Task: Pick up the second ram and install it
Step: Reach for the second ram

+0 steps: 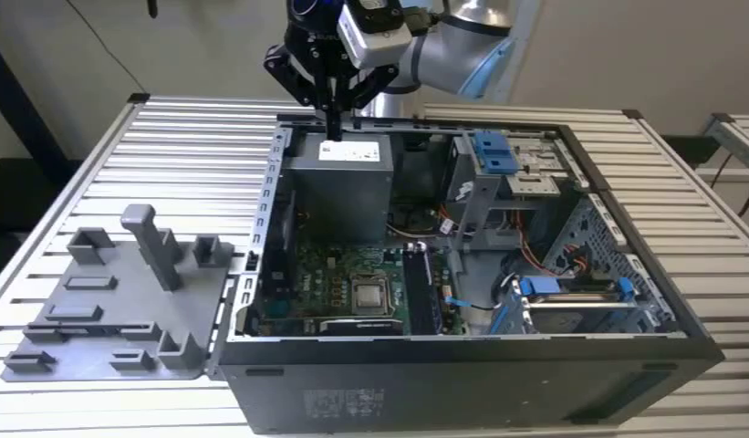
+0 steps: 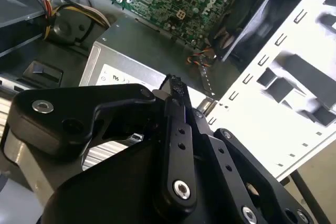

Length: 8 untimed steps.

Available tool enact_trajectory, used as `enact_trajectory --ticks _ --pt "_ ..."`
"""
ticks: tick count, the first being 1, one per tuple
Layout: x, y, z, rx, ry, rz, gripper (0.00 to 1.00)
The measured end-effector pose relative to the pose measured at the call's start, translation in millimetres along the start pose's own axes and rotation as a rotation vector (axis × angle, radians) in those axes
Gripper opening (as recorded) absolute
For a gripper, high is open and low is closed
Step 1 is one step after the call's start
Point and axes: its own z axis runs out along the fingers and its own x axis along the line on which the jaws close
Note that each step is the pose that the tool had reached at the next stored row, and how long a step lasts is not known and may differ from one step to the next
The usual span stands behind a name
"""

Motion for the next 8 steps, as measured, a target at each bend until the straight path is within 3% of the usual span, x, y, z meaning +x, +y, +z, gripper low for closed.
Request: enact_trajectory --ticks 4,8 --pt "1.0 -0.1 -0.1 0.0002 0.0001 0.000 0.11" --pt "6.2 -0.4 -0.2 0.0001 0.0001 0.000 0.11"
